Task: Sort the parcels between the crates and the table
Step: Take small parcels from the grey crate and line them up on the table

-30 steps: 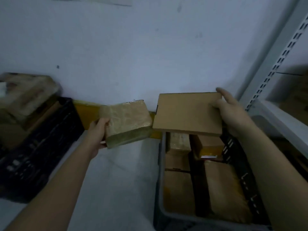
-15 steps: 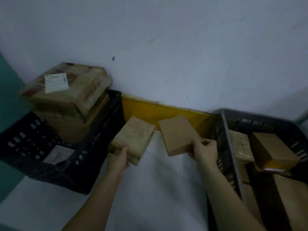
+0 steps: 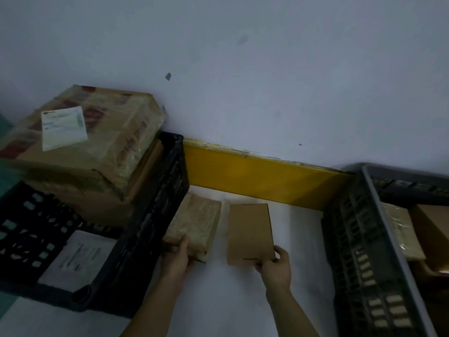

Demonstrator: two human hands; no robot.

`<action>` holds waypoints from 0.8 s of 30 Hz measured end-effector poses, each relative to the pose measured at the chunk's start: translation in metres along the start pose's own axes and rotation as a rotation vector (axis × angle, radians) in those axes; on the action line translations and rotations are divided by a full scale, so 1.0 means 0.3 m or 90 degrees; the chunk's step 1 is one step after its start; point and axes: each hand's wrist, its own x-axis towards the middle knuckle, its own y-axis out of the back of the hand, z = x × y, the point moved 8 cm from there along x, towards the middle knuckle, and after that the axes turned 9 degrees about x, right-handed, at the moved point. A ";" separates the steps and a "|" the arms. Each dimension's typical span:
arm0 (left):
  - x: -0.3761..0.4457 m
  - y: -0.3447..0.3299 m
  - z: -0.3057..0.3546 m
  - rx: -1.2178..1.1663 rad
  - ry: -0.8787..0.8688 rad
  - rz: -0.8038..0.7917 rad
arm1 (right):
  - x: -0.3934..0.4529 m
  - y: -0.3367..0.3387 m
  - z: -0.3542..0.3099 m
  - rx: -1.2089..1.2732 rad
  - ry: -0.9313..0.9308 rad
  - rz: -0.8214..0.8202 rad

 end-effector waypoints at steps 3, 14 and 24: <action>0.092 -0.024 -0.038 -0.023 0.023 0.001 | 0.031 -0.024 0.057 -0.031 -0.012 0.018; 0.180 -0.112 0.029 0.106 -0.038 -0.076 | 0.122 -0.148 0.027 -0.307 0.112 -0.024; 0.034 -0.047 0.214 0.614 -0.207 0.097 | 0.100 -0.058 -0.306 -0.419 0.275 0.039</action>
